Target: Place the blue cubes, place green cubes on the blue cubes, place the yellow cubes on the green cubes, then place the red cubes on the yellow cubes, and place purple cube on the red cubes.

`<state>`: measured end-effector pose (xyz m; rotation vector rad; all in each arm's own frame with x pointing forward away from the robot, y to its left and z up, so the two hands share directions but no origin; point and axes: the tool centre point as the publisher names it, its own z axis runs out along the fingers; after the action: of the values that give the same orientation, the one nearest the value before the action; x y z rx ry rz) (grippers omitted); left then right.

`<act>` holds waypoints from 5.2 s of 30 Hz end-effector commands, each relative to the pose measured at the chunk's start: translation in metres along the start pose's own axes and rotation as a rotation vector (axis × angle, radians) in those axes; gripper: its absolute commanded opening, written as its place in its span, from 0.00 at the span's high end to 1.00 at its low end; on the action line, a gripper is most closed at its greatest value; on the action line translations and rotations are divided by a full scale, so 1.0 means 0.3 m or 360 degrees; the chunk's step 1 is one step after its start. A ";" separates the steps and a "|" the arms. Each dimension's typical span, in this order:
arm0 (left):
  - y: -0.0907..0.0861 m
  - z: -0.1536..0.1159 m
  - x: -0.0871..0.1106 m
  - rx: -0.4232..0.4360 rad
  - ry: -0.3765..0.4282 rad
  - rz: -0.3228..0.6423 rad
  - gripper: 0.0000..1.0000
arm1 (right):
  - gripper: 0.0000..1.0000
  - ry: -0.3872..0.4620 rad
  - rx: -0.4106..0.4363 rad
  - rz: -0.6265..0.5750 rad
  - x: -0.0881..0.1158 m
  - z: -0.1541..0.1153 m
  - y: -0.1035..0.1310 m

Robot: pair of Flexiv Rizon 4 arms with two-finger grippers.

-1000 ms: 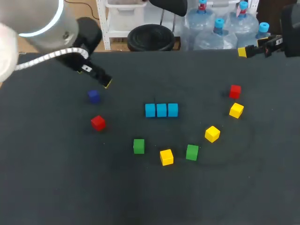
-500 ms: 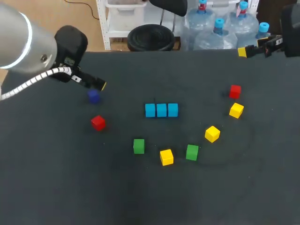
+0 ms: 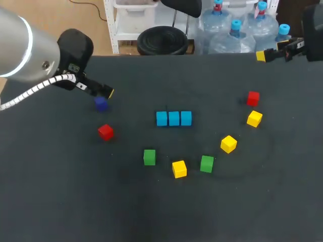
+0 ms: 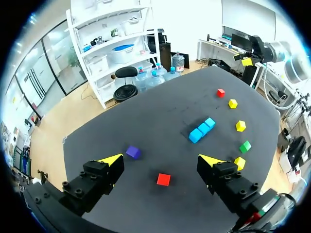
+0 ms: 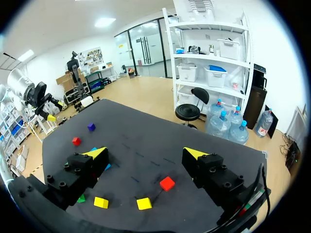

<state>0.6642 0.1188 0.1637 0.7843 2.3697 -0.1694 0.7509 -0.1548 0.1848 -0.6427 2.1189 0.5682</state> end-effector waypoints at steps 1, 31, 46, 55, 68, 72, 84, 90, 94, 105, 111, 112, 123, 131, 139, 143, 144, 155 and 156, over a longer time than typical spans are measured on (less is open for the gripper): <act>0.002 0.001 0.001 0.0002 -0.0003 0.0000 0.00 | 0.00 -0.0001 0.0001 -0.0001 0.001 0.002 0.000; 0.002 0.001 0.001 0.0002 -0.0003 0.0000 0.00 | 0.00 0.1073 -0.0400 -0.1568 0.356 0.161 0.342; 0.002 0.001 0.001 0.0002 -0.0003 0.0000 0.00 | 0.00 0.1112 -0.0344 -0.1777 0.392 0.103 0.359; 0.002 0.001 0.001 0.0002 -0.0003 0.0000 0.00 | 0.00 0.1245 -0.0660 -0.1821 0.417 0.091 0.509; 0.002 0.001 0.001 0.0002 -0.0003 0.0000 0.00 | 0.00 0.1289 -0.0758 -0.1423 0.481 0.088 0.597; 0.002 0.001 0.001 0.0002 -0.0003 0.0000 0.00 | 0.00 0.1304 -0.0730 -0.1333 0.506 0.107 0.615; 0.002 0.001 0.001 0.0002 -0.0003 0.0000 0.00 | 0.00 0.1332 -0.0720 -0.1201 0.585 0.163 0.688; 0.002 0.001 0.001 0.0002 -0.0003 0.0000 0.00 | 0.00 0.1396 -0.0706 -0.1149 0.621 0.170 0.717; 0.002 0.001 0.001 0.0002 -0.0003 0.0000 0.00 | 0.00 0.1426 -0.0696 -0.1115 0.633 0.171 0.734; 0.002 0.001 0.001 0.0002 -0.0003 0.0000 0.00 | 0.00 0.1500 -0.0675 -0.1070 0.709 0.204 0.733; 0.002 0.001 0.001 0.0002 -0.0003 0.0000 0.00 | 0.00 0.1523 -0.0683 -0.1076 0.742 0.225 0.732; 0.002 0.001 0.001 0.0002 -0.0003 0.0000 0.00 | 0.00 0.1535 -0.0674 -0.1092 0.748 0.229 0.730; 0.002 0.001 0.001 0.0002 -0.0003 0.0000 0.00 | 0.54 0.1575 -0.0594 -0.1139 0.786 0.265 0.699; 0.002 0.001 0.001 0.0002 -0.0003 0.0000 0.00 | 1.00 0.1545 -0.0507 -0.1215 0.752 0.265 0.682; 0.002 0.001 0.001 0.0002 -0.0003 0.0000 0.00 | 1.00 0.1535 -0.0482 -0.1324 0.696 0.222 0.679; 0.002 0.001 0.001 0.0002 -0.0003 0.0000 0.00 | 1.00 0.1499 -0.0491 -0.1374 0.637 0.199 0.682; 0.002 0.001 0.001 0.0002 -0.0003 0.0000 0.00 | 1.00 0.1492 -0.0489 -0.1388 0.619 0.195 0.680; 0.002 0.001 0.001 0.0002 -0.0003 0.0000 0.00 | 1.00 0.1372 -0.0439 -0.1472 0.414 0.202 0.594; 0.002 0.001 0.001 0.0002 -0.0003 0.0000 0.00 | 1.00 0.1368 -0.0428 -0.1487 0.398 0.214 0.589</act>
<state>0.6640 0.1187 0.1637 0.7836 2.3695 -0.1681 0.6066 -0.0146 0.0808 -2.1545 2.1090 0.0150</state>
